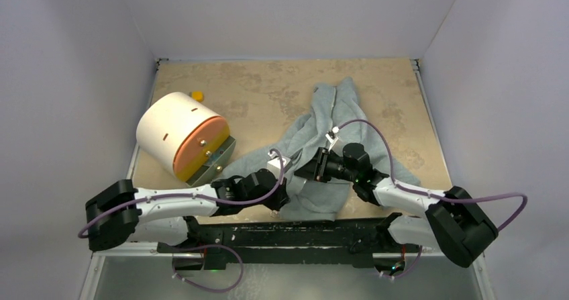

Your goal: Zip up the jacket

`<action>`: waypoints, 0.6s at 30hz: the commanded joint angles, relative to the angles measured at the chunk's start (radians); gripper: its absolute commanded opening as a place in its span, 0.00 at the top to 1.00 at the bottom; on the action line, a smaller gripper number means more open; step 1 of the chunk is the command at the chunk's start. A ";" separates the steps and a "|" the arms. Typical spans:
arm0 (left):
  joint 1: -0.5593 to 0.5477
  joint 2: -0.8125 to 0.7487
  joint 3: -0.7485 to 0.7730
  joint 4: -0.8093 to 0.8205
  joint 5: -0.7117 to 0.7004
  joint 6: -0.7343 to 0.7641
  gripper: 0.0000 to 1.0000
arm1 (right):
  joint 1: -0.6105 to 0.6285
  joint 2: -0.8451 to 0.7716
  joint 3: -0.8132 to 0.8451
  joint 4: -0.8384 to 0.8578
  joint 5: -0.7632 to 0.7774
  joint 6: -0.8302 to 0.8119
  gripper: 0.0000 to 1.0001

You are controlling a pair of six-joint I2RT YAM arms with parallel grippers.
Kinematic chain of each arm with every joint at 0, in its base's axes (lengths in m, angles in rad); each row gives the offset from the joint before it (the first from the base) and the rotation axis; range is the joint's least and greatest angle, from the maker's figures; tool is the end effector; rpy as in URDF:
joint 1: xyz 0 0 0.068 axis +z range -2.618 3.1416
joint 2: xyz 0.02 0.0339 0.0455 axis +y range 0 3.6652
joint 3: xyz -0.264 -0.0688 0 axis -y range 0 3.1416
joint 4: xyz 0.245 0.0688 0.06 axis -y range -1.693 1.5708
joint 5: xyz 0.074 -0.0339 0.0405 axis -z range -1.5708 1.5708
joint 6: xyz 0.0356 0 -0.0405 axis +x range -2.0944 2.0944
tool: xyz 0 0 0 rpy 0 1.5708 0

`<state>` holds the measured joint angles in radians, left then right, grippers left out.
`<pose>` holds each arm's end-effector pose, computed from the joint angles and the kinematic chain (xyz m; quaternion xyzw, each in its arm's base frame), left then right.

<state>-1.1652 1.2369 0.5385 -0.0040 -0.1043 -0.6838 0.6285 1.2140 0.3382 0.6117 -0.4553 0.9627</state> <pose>0.0994 -0.2220 0.1807 0.1947 0.8851 -0.3069 0.2908 0.1793 0.1497 0.1835 -0.0066 0.7856 0.5484 0.2864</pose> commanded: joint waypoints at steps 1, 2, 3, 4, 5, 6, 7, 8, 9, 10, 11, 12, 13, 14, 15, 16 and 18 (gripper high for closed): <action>0.002 -0.100 0.028 -0.027 -0.031 0.023 1.00 | 0.004 -0.072 0.024 -0.094 0.053 -0.067 0.58; 0.002 -0.111 0.028 -0.042 -0.041 0.023 1.00 | 0.004 -0.088 0.027 -0.120 0.066 -0.078 0.54; 0.002 -0.123 0.029 -0.051 -0.055 0.021 1.00 | 0.004 -0.105 0.029 -0.152 0.074 -0.088 0.50; 0.003 -0.133 0.027 -0.060 -0.074 0.015 1.00 | 0.004 -0.123 0.031 -0.182 0.083 -0.097 0.47; 0.006 -0.142 0.026 -0.070 -0.097 0.008 1.00 | 0.004 -0.147 0.031 -0.210 0.093 -0.105 0.44; 0.013 -0.149 0.027 -0.085 -0.118 -0.002 1.00 | 0.004 -0.172 0.030 -0.241 0.106 -0.114 0.42; 0.023 -0.153 0.029 -0.102 -0.135 -0.014 1.00 | 0.004 -0.198 0.030 -0.272 0.121 -0.124 0.41; 0.036 -0.158 0.031 -0.117 -0.148 -0.024 1.00 | 0.004 -0.224 0.030 -0.308 0.134 -0.139 0.39; 0.049 -0.162 0.031 -0.130 -0.159 -0.037 1.00 | 0.004 -0.250 0.030 -0.346 0.143 -0.146 0.38; 0.064 -0.165 0.027 -0.137 -0.168 -0.049 1.00 | 0.004 -0.276 0.031 -0.383 0.150 -0.156 0.37; 0.082 -0.167 0.022 -0.140 -0.172 -0.060 1.00 | 0.004 -0.300 0.035 -0.420 0.161 -0.171 0.37; 0.100 -0.168 0.017 -0.140 -0.170 -0.069 1.00 | 0.004 -0.326 0.039 -0.455 0.179 -0.179 0.36; 0.117 -0.168 0.013 -0.139 -0.165 -0.076 1.00 | 0.004 -0.346 0.044 -0.495 0.186 -0.190 0.36; 0.131 -0.170 0.010 -0.139 -0.160 -0.084 1.00 | 0.004 -0.366 0.048 -0.532 0.197 -0.197 0.36; 0.142 -0.171 0.005 -0.134 -0.154 -0.088 1.00 | 0.004 -0.386 0.053 -0.572 0.212 -0.207 0.36; 0.152 -0.174 -0.001 -0.125 -0.148 -0.090 1.00 | 0.004 -0.400 0.061 -0.604 0.223 -0.213 0.36; 0.171 -0.172 -0.016 -0.104 -0.127 -0.091 1.00 | 0.007 -0.427 0.074 -0.683 0.238 -0.224 0.36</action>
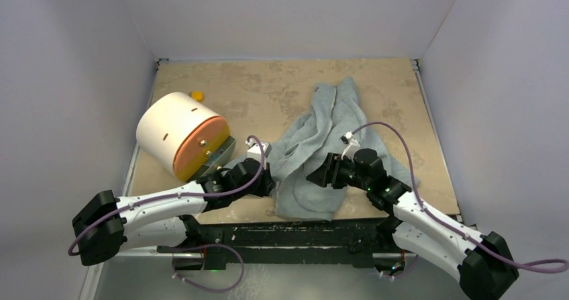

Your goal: Zip up the jacket

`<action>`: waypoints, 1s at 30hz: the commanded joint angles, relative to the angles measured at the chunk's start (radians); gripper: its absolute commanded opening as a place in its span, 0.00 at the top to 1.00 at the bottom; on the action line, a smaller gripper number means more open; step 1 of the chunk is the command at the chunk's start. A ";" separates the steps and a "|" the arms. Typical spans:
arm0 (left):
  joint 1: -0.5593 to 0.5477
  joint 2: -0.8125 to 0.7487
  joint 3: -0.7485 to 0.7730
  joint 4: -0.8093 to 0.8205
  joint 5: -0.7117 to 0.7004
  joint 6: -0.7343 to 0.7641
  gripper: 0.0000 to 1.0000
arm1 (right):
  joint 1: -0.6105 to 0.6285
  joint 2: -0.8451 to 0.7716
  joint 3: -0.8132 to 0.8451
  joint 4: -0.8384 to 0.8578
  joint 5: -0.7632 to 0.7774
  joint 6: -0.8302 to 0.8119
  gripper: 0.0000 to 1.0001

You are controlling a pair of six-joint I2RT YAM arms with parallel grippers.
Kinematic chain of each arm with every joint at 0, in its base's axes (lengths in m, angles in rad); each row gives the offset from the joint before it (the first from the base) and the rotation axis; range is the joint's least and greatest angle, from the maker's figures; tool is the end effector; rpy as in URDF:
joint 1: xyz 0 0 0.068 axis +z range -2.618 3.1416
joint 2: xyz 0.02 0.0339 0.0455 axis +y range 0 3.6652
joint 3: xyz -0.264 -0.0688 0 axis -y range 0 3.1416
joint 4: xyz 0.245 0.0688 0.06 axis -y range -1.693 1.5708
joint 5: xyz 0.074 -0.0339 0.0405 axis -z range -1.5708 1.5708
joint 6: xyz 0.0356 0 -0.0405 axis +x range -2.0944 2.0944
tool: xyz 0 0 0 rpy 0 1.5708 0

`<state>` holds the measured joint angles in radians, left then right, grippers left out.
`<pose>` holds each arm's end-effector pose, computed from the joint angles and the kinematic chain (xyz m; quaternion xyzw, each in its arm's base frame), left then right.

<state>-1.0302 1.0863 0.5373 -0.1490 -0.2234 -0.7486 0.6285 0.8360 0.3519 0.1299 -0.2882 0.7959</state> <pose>0.1203 -0.1851 0.2006 0.0797 0.8983 -0.2626 0.3430 0.1471 0.1194 0.2110 -0.0139 0.8161 0.4588 0.3511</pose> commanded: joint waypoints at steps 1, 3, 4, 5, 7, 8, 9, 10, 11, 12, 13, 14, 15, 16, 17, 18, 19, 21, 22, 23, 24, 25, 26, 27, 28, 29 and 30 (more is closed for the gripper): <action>0.043 -0.017 -0.019 0.046 0.005 -0.025 1.00 | 0.016 -0.056 0.065 -0.228 0.078 -0.058 0.36; 0.055 -0.011 -0.030 0.061 0.028 -0.023 1.00 | 0.055 -0.066 0.079 -0.274 0.122 -0.054 0.37; 0.057 -0.012 -0.038 0.071 0.037 -0.023 1.00 | 0.088 -0.071 0.085 -0.285 0.155 -0.046 0.37; 0.060 -0.016 -0.045 0.082 0.047 -0.022 1.00 | 0.124 -0.070 0.093 -0.291 0.188 -0.034 0.38; 0.062 -0.025 -0.057 0.097 0.069 -0.019 1.00 | 0.214 -0.052 0.114 -0.294 0.261 -0.009 0.38; 0.062 -0.032 -0.064 0.105 0.080 -0.016 1.00 | 0.261 -0.036 0.123 -0.289 0.294 0.008 0.38; 0.063 -0.038 -0.071 0.114 0.088 -0.015 1.00 | 0.316 -0.018 0.132 -0.283 0.340 0.026 0.38; 0.064 -0.043 -0.077 0.119 0.093 -0.015 1.00 | 0.369 0.001 0.142 -0.273 0.386 0.050 0.38; 0.064 -0.046 -0.083 0.120 0.094 -0.016 1.00 | 0.429 0.023 0.147 -0.260 0.428 0.081 0.38; 0.064 -0.046 -0.086 0.114 0.096 -0.017 1.00 | 0.484 0.055 0.153 -0.246 0.472 0.105 0.39; 0.064 -0.045 -0.087 0.105 0.095 -0.018 1.00 | 0.535 0.079 0.158 -0.231 0.512 0.133 0.38; 0.064 -0.045 -0.090 0.095 0.091 -0.020 1.00 | 0.592 0.105 0.159 -0.214 0.547 0.159 0.38; 0.064 -0.044 -0.095 0.088 0.087 -0.025 1.00 | 0.626 0.133 0.157 -0.192 0.571 0.182 0.39; 0.064 -0.042 -0.104 0.086 0.085 -0.028 1.00 | 0.654 0.159 0.154 -0.167 0.586 0.202 0.39; 0.064 -0.038 -0.110 0.086 0.084 -0.033 1.00 | 0.674 0.185 0.148 -0.142 0.591 0.222 0.39; 0.064 -0.033 -0.114 0.086 0.087 -0.037 1.00 | 0.687 0.211 0.137 -0.105 0.592 0.240 0.39; 0.064 -0.025 -0.118 0.087 0.094 -0.040 1.00 | 0.695 0.234 0.126 -0.076 0.591 0.259 0.39; 0.064 -0.010 -0.128 0.095 0.106 -0.041 1.00 | 0.697 0.277 0.098 -0.025 0.590 0.309 0.39; 0.064 -0.002 -0.134 0.100 0.108 -0.043 1.00 | 0.697 0.293 0.087 -0.015 0.596 0.331 0.38; 0.064 0.006 -0.139 0.108 0.111 -0.045 1.00 | 0.697 0.305 0.076 -0.017 0.602 0.357 0.38; 0.064 0.015 -0.143 0.115 0.117 -0.047 1.00 | 0.697 0.313 0.069 -0.028 0.604 0.377 0.36; 0.064 0.024 -0.146 0.123 0.124 -0.049 1.00 | 0.697 0.315 0.064 -0.046 0.610 0.384 0.35; 0.064 0.033 -0.149 0.131 0.134 -0.050 1.00 | 0.696 0.311 0.060 -0.069 0.638 0.388 0.34; 0.064 0.044 -0.157 0.160 0.147 -0.050 1.00 | 0.690 0.302 0.058 -0.098 0.669 0.390 0.33; 0.063 0.055 -0.166 0.187 0.160 -0.053 1.00 | 0.677 0.292 0.056 -0.121 0.686 0.387 0.33; 0.062 0.068 -0.171 0.210 0.172 -0.055 1.00 | 0.655 0.282 0.051 -0.127 0.689 0.378 0.33; 0.062 0.085 -0.174 0.229 0.187 -0.055 1.00 | 0.628 0.270 0.039 -0.144 0.680 0.368 0.32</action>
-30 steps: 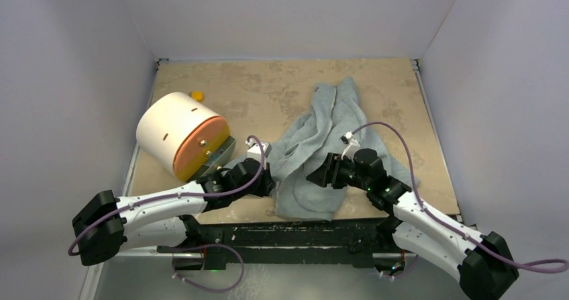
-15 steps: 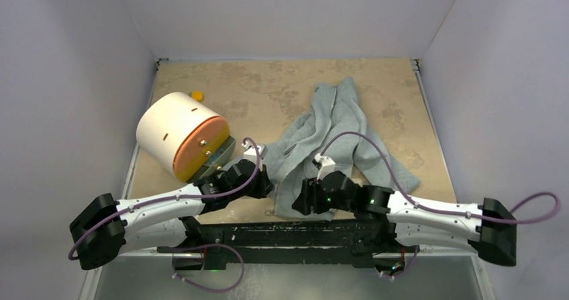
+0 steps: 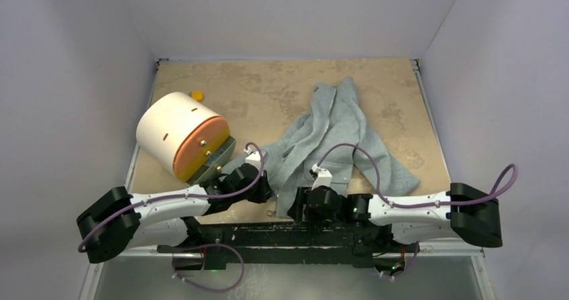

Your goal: Zip up the jacket

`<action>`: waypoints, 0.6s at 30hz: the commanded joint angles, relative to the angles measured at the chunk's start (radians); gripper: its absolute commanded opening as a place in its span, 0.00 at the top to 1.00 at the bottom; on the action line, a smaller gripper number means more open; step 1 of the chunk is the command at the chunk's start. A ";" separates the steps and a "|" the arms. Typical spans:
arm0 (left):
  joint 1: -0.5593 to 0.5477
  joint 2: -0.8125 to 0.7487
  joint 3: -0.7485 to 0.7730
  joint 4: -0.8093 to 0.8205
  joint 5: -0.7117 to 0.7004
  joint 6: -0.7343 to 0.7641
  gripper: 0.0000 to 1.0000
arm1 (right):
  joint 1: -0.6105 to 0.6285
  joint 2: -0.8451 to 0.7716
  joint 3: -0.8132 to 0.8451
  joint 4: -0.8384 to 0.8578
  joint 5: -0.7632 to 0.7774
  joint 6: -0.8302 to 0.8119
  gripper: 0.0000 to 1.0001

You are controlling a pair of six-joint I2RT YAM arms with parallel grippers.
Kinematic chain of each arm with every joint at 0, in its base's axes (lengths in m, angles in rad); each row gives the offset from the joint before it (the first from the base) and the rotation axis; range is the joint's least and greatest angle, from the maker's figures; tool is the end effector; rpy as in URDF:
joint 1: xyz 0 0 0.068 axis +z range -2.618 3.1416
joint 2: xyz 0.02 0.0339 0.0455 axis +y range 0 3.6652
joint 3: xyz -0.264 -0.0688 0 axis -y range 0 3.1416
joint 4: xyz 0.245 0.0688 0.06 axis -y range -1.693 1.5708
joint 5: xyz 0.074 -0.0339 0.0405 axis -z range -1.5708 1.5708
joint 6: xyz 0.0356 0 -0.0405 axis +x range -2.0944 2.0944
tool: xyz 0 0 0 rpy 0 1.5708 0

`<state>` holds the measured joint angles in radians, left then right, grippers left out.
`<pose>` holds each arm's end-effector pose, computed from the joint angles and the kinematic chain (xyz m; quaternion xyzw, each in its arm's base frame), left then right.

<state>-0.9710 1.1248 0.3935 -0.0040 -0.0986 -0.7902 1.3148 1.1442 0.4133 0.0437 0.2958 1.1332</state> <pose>0.1213 -0.1711 0.1593 0.0625 0.9110 -0.2838 0.2927 0.0649 0.2071 0.1664 -0.0183 0.8961 0.3524 0.2690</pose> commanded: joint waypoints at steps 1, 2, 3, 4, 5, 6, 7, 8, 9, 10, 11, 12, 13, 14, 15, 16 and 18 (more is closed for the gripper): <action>0.003 0.065 -0.031 0.101 0.079 -0.014 1.00 | -0.089 -0.054 -0.041 -0.056 0.079 0.018 0.32; 0.002 0.084 -0.030 0.121 0.092 -0.014 1.00 | -0.137 -0.067 -0.068 -0.049 0.054 0.002 0.32; 0.001 0.104 -0.030 0.146 0.118 -0.016 1.00 | -0.175 -0.078 -0.086 -0.028 0.027 -0.017 0.32; -0.004 0.125 -0.032 0.181 0.135 -0.018 1.00 | -0.212 -0.086 -0.099 -0.018 -0.005 -0.039 0.32; -0.010 0.155 -0.031 0.206 0.146 -0.021 1.00 | -0.254 -0.090 -0.108 -0.012 -0.030 -0.065 0.32; -0.016 0.178 -0.025 0.224 0.154 -0.025 1.00 | -0.293 -0.092 -0.113 -0.010 -0.055 -0.094 0.32; -0.026 0.202 -0.019 0.238 0.155 -0.029 1.00 | -0.338 -0.093 -0.117 -0.005 -0.077 -0.126 0.32; -0.035 0.223 -0.012 0.251 0.156 -0.034 1.00 | -0.382 -0.093 -0.119 0.004 -0.103 -0.158 0.31; -0.045 0.245 -0.005 0.266 0.155 -0.039 1.00 | -0.428 -0.090 -0.116 0.011 -0.127 -0.193 0.31; -0.050 0.265 0.001 0.287 0.156 -0.046 1.00 | -0.474 -0.087 -0.109 0.018 -0.150 -0.229 0.31; -0.052 0.285 0.004 0.310 0.160 -0.054 1.00 | -0.511 -0.079 -0.098 0.026 -0.166 -0.270 0.30; -0.052 0.302 0.006 0.331 0.161 -0.064 1.00 | -0.552 -0.068 -0.084 0.036 -0.183 -0.313 0.30; -0.052 0.317 0.012 0.345 0.153 -0.077 1.00 | -0.594 -0.041 -0.064 0.056 -0.211 -0.359 0.30; -0.051 0.329 0.017 0.356 0.141 -0.087 1.00 | -0.636 -0.016 -0.044 0.080 -0.243 -0.409 0.30; -0.049 0.339 0.027 0.363 0.119 -0.094 1.00 | -0.680 0.009 -0.023 0.109 -0.283 -0.457 0.30; -0.047 0.349 0.039 0.366 0.106 -0.096 1.00 | -0.723 0.042 0.005 0.133 -0.326 -0.504 0.30; -0.037 0.369 0.073 0.365 0.101 -0.093 1.00 | -0.806 0.096 0.072 0.148 -0.430 -0.576 0.29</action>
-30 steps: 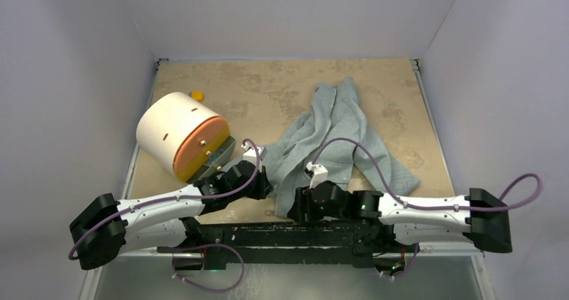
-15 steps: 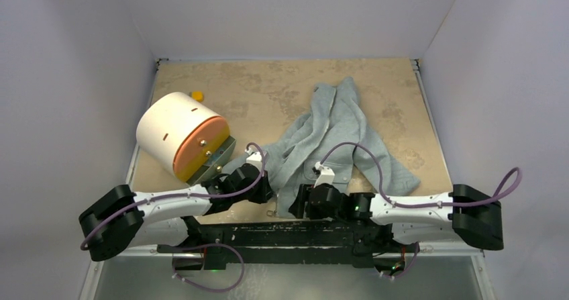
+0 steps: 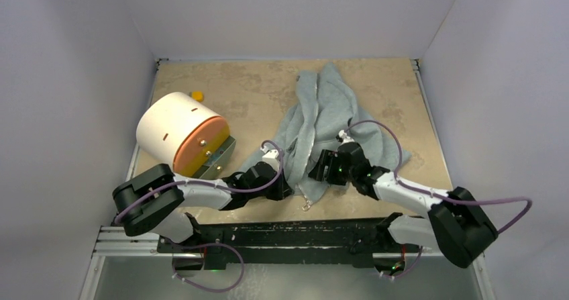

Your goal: Zip up the jacket

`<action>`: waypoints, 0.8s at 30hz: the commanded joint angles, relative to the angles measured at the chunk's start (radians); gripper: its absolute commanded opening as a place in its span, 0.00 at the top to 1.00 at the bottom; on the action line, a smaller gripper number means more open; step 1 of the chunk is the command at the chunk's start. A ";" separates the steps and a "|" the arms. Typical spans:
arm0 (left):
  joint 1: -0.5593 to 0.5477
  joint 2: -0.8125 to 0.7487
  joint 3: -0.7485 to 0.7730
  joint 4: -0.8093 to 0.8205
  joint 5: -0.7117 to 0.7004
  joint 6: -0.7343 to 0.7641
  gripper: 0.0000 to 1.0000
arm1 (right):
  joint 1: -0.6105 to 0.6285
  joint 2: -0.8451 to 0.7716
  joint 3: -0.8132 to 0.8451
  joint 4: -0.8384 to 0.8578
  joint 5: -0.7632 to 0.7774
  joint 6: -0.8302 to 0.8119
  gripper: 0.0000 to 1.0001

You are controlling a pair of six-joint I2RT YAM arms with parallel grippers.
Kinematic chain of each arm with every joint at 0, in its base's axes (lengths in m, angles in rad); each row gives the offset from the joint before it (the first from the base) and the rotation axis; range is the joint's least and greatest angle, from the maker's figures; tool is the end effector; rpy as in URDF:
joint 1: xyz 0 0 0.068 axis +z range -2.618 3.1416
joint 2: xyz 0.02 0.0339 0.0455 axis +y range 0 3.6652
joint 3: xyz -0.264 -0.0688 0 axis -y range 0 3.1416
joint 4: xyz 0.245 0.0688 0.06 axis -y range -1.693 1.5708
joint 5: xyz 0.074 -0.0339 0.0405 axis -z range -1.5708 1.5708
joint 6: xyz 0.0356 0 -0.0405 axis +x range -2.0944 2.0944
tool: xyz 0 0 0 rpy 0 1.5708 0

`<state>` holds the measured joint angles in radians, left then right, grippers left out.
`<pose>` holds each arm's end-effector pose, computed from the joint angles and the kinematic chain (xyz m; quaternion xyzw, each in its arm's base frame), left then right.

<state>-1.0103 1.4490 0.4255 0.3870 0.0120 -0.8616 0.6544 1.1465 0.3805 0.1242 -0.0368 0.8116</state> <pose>0.1351 -0.2160 0.1324 0.0690 0.8902 -0.3658 0.2628 0.1716 0.1333 0.1619 0.0620 0.8918 0.3119 0.3219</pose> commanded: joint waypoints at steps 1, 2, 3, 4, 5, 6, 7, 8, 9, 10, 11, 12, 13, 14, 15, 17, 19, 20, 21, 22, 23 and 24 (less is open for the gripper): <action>0.007 0.053 0.066 -0.032 -0.034 -0.019 1.00 | -0.167 0.106 0.141 0.051 -0.133 -0.281 0.29; 0.011 0.059 0.086 -0.042 -0.047 -0.015 1.00 | -0.172 0.105 0.173 0.024 -0.155 -0.316 0.29; 0.013 0.061 0.100 -0.052 -0.058 -0.014 1.00 | -0.173 0.095 0.200 -0.008 -0.179 -0.346 0.29; 0.014 0.063 0.112 -0.060 -0.068 -0.014 1.00 | -0.174 0.080 0.220 -0.047 -0.191 -0.363 0.29; 0.015 0.063 0.117 -0.062 -0.075 -0.014 1.00 | -0.174 0.058 0.234 -0.083 -0.208 -0.374 0.29; 0.016 0.063 0.120 -0.062 -0.081 -0.014 1.00 | -0.173 0.030 0.239 -0.114 -0.207 -0.380 0.29; 0.016 0.065 0.121 -0.060 -0.088 -0.015 1.00 | -0.173 -0.002 0.238 -0.155 -0.217 -0.377 0.29; 0.018 0.067 0.121 -0.059 -0.094 -0.017 1.00 | -0.173 -0.036 0.231 -0.199 -0.236 -0.370 0.29; 0.018 0.072 0.121 -0.059 -0.100 -0.019 1.00 | -0.172 -0.089 0.221 -0.246 -0.245 -0.362 0.29; 0.020 0.077 0.121 -0.057 -0.103 -0.020 1.00 | -0.173 -0.132 0.210 -0.288 -0.248 -0.351 0.29; 0.021 0.083 0.121 -0.053 -0.105 -0.023 1.00 | -0.173 -0.184 0.197 -0.334 -0.244 -0.338 0.29; 0.022 0.090 0.123 -0.047 -0.106 -0.024 1.00 | -0.173 -0.233 0.185 -0.377 -0.231 -0.321 0.29; 0.023 0.098 0.127 -0.044 -0.106 -0.026 1.00 | -0.173 -0.279 0.169 -0.425 -0.215 -0.304 0.29; 0.024 0.105 0.131 -0.046 -0.106 -0.028 1.00 | -0.173 -0.323 0.153 -0.456 -0.202 -0.285 0.29; 0.023 0.112 0.139 -0.050 -0.106 -0.029 1.00 | -0.173 -0.359 0.136 -0.477 -0.190 -0.271 0.29; 0.024 0.123 0.153 -0.056 -0.105 -0.028 1.00 | -0.173 -0.416 0.091 -0.481 -0.184 -0.242 0.29; 0.024 0.134 0.168 -0.063 -0.108 -0.022 1.00 | -0.173 -0.437 0.040 -0.459 -0.227 -0.228 0.29; 0.024 0.138 0.175 -0.070 -0.113 -0.019 1.00 | -0.173 -0.435 0.024 -0.444 -0.248 -0.227 0.29; 0.024 0.141 0.184 -0.079 -0.117 -0.015 1.00 | -0.173 -0.424 0.016 -0.428 -0.256 -0.228 0.29; 0.023 0.143 0.190 -0.087 -0.121 -0.012 1.00 | -0.173 -0.409 0.014 -0.423 -0.289 -0.233 0.29; 0.024 0.143 0.194 -0.092 -0.123 -0.011 1.00 | -0.173 -0.393 0.013 -0.420 -0.306 -0.229 0.29; 0.024 0.142 0.197 -0.096 -0.125 -0.010 1.00 | -0.173 -0.383 0.004 -0.406 -0.337 -0.206 0.30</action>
<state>-0.9943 1.5784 0.5865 0.3317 -0.0719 -0.8799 0.4839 0.7242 0.4015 -0.2897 -0.2672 0.5617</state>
